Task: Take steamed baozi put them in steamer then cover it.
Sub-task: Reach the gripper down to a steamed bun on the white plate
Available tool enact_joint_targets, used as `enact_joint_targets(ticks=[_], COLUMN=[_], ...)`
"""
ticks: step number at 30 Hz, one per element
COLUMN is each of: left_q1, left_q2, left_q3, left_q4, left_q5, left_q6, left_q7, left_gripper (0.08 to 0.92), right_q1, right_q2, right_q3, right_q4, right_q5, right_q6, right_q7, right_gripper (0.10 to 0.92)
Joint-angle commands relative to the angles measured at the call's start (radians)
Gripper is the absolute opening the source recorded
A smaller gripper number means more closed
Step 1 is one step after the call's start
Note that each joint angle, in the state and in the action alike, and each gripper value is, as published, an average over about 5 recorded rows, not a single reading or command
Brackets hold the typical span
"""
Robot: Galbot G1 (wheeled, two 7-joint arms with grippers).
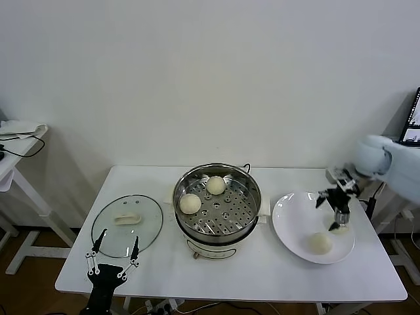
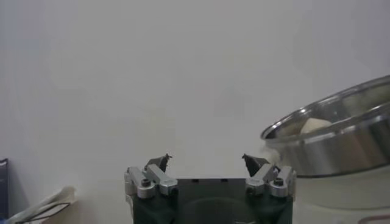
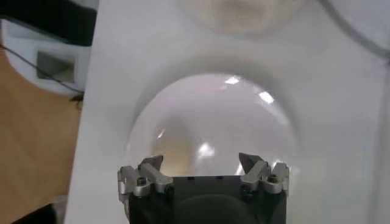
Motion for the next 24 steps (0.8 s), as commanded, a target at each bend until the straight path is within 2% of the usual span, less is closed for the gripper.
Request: enact_joint_targets(ticks=[1,9,24], left_q1=[0.0,0.0,0.002], left_q2=[-0.002,-0.006,-0.009], left_q3=[-0.002,-0.004,-0.017], left_q4=[0.006,0.013,0.011], left_q5=[0.0,0.0,-0.001], left_q6=[0.001,0.002,0.001], left_q7=[-0.001,-0.002,-0.003], left_gripper=[0.823,0.823,0.823], right_q1=[-0.21,-0.295,-0.334], right_q2=[-0.037,0.023,0.061], right_q3=[0.103,0.164,0.199], right_q4=[-0.032,-0.081,-0.105], right_q5=[-0.074,-0.083,-0.092], right_q6=[-0.002,-0.021,-0.031], right_q7=[0.062,0.12,0.14], right_gripper=[0.823,0.823,0.815])
